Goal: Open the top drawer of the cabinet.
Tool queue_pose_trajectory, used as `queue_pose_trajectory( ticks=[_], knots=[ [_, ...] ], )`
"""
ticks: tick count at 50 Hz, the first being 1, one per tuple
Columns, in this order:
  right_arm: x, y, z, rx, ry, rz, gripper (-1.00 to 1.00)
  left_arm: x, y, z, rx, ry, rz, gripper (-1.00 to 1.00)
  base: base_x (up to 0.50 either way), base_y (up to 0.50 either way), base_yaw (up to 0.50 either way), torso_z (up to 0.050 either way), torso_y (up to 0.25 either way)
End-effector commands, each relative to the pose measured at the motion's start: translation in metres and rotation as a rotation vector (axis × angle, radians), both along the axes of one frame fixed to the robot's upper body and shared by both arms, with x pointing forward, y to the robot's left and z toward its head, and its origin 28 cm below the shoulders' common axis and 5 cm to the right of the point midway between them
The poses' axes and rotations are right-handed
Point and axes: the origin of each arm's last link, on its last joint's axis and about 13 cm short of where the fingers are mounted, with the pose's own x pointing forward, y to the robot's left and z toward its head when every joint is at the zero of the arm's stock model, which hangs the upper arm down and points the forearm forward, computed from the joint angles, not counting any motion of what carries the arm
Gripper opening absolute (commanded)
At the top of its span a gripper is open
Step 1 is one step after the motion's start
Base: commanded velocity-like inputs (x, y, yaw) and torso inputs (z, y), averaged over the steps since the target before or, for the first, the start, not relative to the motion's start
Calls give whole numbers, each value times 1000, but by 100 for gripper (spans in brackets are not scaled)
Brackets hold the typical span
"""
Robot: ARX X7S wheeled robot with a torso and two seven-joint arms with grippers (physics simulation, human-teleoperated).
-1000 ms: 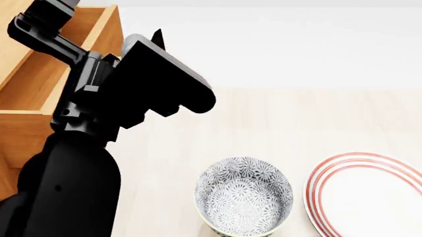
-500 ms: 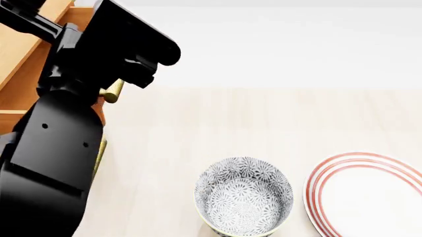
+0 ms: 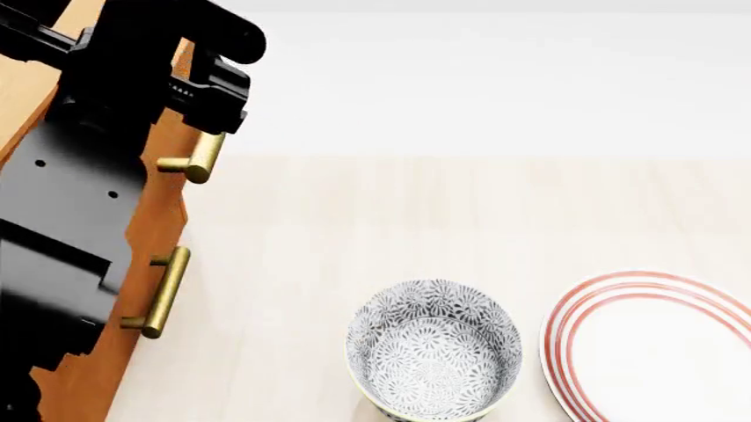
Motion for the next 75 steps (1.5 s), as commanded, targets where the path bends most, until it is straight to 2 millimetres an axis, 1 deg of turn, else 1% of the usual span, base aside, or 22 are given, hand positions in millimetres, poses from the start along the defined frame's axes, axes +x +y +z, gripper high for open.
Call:
queue_pose_trajectory(
  ticks=[1, 5, 15, 27, 32, 34, 53, 64, 75],
  knots=[
    [2, 0, -1, 5, -14, 1, 100, 9, 1, 0, -78, 38, -31, 100, 0, 0, 0, 0, 0],
    [3, 0, 0, 6, -13, -1, 100, 10, 0, 0, -74, 34, -36, 100, 0, 0, 0, 0, 0],
    [4, 0, 0, 7, -15, -5, 100, 21, 1, -3, -80, 51, -25, 100, 0, 0, 0, 0, 0],
    [4, 0, 0, 8, -12, -5, 100, 23, -3, -7, -206, 136, 27, 100, 0, 0, 0, 0, 0],
    [4, -1, -1, 9, -12, -5, 100, 25, -1, -7, -290, 189, 68, 100, 0, 0, 0, 0, 0],
    [4, -1, -1, 9, -12, -4, 100, 26, -1, -7, -294, 185, 71, 100, 0, 0, 0, 0, 0],
    [3, 0, -1, 10, -5, -1, 100, 20, -6, -3, -281, 190, 54, 100, 0, 0, 0, 0, 0],
    [3, 0, -2, 11, -1, 1, 100, 16, -8, 3, -349, 222, 40, 100, 0, 0, 0, 0, 0],
    [2, 0, 0, 11, 1, 3, 100, 14, -9, 9, -510, 300, 42, 100, 0, 0, 0, 0, 0]
  ],
)
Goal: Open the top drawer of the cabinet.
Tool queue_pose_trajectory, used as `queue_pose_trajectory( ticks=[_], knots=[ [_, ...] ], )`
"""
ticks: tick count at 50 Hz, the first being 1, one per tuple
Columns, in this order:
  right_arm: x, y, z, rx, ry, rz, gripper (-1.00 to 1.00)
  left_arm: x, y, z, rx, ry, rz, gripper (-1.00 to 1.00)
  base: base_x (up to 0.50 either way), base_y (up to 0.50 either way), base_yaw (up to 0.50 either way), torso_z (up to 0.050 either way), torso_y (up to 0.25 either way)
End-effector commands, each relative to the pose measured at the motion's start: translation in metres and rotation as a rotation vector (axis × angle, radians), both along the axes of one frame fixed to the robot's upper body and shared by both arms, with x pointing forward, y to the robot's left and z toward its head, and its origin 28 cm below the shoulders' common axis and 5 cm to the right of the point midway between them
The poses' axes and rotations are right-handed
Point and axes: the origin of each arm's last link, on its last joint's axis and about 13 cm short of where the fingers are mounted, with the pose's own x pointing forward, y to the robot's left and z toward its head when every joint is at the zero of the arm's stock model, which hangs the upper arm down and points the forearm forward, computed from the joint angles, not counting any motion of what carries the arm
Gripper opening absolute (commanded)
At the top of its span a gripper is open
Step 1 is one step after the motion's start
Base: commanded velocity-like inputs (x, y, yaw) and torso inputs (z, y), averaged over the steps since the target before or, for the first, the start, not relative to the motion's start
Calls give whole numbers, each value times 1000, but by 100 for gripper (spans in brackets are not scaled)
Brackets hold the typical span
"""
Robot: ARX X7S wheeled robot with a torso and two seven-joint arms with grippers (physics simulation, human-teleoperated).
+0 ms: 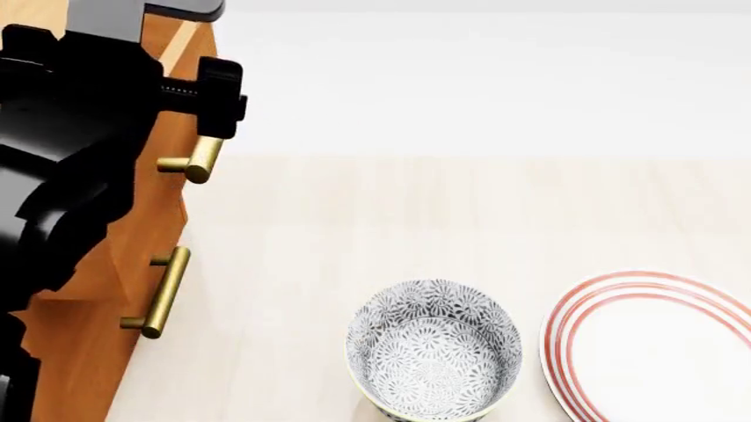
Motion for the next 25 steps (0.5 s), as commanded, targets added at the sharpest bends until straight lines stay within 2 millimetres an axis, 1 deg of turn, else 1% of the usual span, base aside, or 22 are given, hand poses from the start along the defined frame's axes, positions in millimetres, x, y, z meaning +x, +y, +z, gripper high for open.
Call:
queue_pose_trajectory(
  ticks=[1, 8, 25],
  knots=[
    [2, 0, 1, 6, -13, 1, 100, -1, -5, 6, -144, 46, -20, 100, 0, 0, 0, 0, 0],
    [2, 0, 0, 5, -12, 2, 100, 0, -4, 9, -197, 63, 2, 100, 0, 0, 0, 0, 0],
    [3, 0, 0, 6, -9, 2, 100, -4, -7, 18, -278, 104, -14, 100, 0, 0, 0, 0, 0]
  ],
)
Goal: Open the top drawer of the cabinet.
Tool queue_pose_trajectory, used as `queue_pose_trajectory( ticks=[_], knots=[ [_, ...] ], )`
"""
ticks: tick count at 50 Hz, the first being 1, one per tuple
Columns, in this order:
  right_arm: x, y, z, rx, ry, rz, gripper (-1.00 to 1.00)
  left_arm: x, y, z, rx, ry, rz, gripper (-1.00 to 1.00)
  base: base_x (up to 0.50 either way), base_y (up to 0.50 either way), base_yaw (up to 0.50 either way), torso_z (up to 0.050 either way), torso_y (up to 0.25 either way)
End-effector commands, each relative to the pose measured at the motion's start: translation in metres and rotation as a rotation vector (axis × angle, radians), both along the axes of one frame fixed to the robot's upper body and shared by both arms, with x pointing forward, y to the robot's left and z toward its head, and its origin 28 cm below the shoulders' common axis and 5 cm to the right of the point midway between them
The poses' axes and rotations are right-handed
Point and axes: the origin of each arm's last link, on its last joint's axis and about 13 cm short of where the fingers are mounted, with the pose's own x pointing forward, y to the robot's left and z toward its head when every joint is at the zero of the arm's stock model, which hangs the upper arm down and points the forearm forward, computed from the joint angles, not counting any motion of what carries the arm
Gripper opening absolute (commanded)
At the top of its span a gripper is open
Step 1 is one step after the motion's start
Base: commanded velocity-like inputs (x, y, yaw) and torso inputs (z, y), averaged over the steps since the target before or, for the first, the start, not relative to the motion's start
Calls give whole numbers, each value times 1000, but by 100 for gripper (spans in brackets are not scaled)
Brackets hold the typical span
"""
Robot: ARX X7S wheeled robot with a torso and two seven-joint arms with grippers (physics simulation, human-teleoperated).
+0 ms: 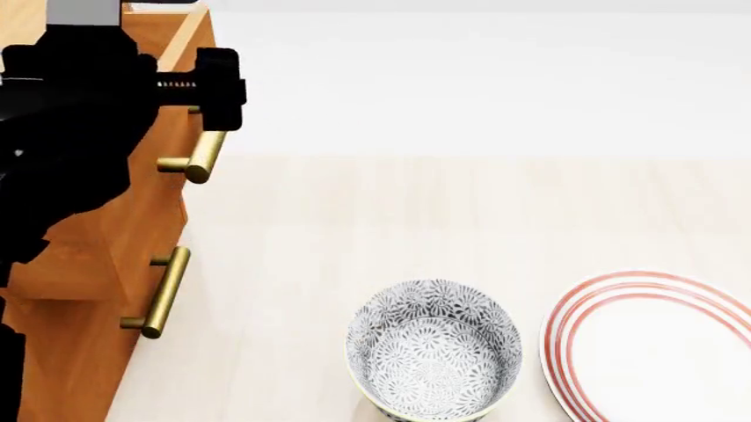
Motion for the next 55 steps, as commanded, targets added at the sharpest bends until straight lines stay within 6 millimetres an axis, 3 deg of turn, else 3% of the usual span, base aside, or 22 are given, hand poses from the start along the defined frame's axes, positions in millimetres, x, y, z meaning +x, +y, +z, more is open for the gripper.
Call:
queue_pose_trajectory(
  ticks=[1, 19, 33, 55],
  knots=[
    [3, 0, 0, 6, -14, -2, 100, 0, -5, 8, -93, 18, -22, 100, 0, 0, 0, 0, 0],
    [4, -1, 2, 7, -14, -7, 100, 5, -4, 24, -241, 65, -1, 100, 0, 0, 0, 0, 0],
    [3, 0, 1, 7, -13, -3, 100, 10, -6, 28, -471, 215, 8, 100, 0, 0, 0, 0, 0],
    [3, 0, -1, 10, -3, 1, 100, 14, -2, 38, -604, 240, 31, 100, 0, 0, 0, 0, 0]
  ],
)
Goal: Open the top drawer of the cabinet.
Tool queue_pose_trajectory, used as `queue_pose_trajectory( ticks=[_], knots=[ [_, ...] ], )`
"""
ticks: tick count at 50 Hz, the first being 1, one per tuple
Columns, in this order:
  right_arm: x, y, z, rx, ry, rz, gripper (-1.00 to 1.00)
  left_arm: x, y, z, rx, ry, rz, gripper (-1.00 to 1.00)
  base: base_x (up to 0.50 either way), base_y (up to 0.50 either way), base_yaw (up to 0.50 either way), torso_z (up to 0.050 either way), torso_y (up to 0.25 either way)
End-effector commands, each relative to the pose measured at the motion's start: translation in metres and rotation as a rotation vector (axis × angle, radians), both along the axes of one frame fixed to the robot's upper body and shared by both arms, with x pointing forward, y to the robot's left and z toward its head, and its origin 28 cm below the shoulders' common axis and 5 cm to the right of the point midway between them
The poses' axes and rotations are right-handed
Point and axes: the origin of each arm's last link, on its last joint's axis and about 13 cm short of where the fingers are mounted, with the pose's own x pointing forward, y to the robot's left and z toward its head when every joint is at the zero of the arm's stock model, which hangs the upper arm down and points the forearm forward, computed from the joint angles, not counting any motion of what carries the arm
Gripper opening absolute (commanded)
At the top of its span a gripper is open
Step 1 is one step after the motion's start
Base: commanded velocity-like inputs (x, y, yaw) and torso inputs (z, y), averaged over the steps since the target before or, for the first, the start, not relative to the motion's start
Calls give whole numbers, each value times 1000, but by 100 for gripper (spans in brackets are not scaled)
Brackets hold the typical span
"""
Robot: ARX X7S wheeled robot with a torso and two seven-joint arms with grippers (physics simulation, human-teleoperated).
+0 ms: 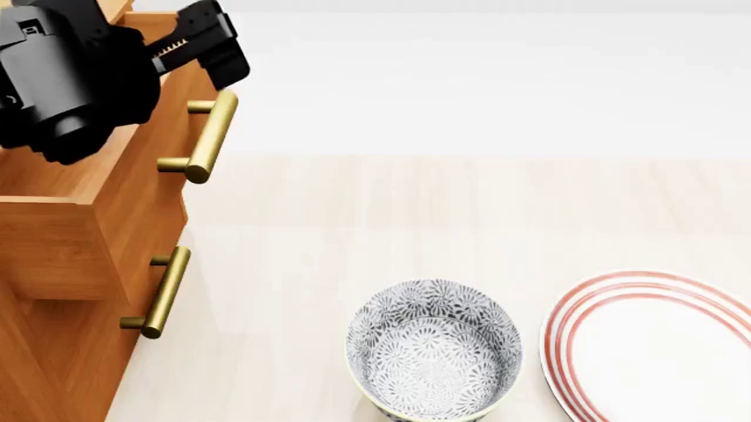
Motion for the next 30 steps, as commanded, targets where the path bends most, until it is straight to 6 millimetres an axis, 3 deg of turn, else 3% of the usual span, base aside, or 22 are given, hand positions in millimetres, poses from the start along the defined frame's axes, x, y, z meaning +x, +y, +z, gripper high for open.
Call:
queue_pose_trajectory(
  ticks=[1, 30],
  knots=[
    [3, 0, -1, 8, -12, 2, 100, 4, -3, 4, -121, 19, -2, 100, 0, 0, 0, 0, 0],
    [3, 1, 0, 12, -3, 6, 100, 8, -2, -7, -208, 122, 21, 100, 0, 0, 0, 0, 0]
  ],
)
